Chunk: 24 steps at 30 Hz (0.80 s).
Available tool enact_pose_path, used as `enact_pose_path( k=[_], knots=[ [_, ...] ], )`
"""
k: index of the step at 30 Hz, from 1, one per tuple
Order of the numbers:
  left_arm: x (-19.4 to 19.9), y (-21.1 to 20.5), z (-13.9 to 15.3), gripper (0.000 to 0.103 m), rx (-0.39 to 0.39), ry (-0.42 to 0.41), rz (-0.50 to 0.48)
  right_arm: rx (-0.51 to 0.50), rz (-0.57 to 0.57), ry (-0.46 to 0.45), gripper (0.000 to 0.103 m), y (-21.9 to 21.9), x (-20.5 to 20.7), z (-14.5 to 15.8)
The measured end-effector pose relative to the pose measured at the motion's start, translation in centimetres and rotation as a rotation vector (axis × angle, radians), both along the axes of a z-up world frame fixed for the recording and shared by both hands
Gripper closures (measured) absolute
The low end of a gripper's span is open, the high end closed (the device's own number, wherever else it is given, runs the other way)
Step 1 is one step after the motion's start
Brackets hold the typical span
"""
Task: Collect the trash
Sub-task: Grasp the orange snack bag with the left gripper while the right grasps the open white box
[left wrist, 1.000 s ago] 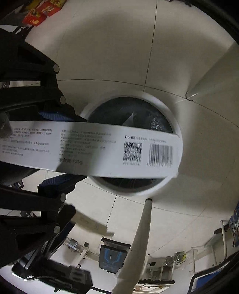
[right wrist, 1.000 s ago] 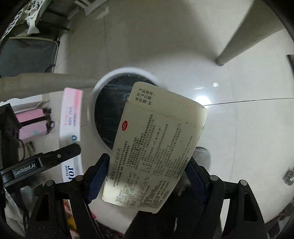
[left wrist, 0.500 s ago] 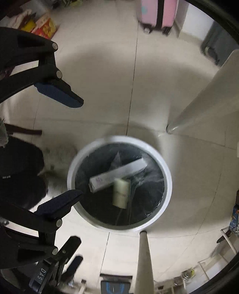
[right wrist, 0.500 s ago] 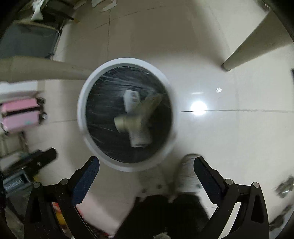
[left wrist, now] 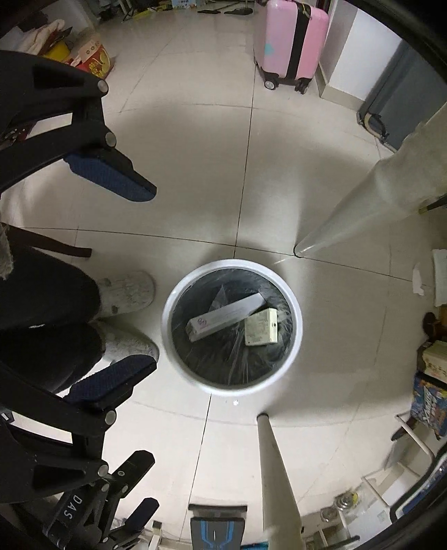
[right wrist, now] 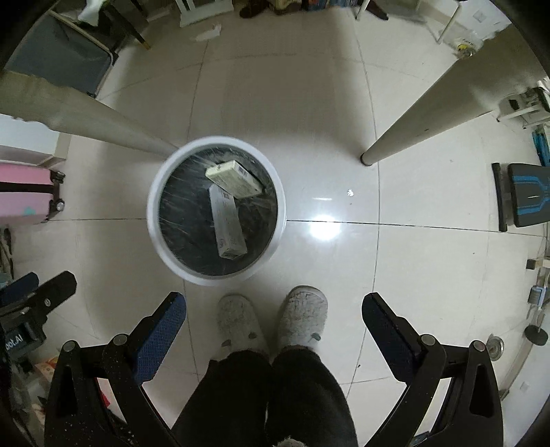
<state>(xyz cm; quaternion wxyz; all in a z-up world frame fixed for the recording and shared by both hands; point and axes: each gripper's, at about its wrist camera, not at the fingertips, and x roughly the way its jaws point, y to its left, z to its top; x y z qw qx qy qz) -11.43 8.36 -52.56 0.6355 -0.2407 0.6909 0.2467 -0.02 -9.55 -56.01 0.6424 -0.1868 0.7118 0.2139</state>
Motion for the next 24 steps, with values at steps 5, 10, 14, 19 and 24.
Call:
enact_pose_path(
  k=[5, 10, 14, 19, 24],
  knots=[
    [-0.8, -0.8, 6.8, 0.012, 0.019, -0.027, -0.01, 0.026, 0.015, -0.045, 0.0, -0.2, -0.9, 7.5],
    [-1.7, -1.8, 13.3, 0.012, 0.033, -0.053, -0.035, 0.056, 0.038, -0.063, 0.0, -0.3, -2.2, 15.9],
    [-2.6, -2.2, 18.5, 0.012, 0.028, -0.087, -0.047, 0.084, 0.036, -0.075, 0.0, -0.7, -3.1, 22.5],
    [-2.8, -1.7, 24.0, 0.012, 0.055, -0.147, -0.048, 0.133, 0.003, -0.092, 0.0, -0.8, -3.3, 29.5],
    [-1.2, -0.6, 28.8, 0.012, 0.126, -0.224, -0.016, 0.21, -0.031, -0.106, 0.0, -0.1, -1.9, 36.0]
  ],
)
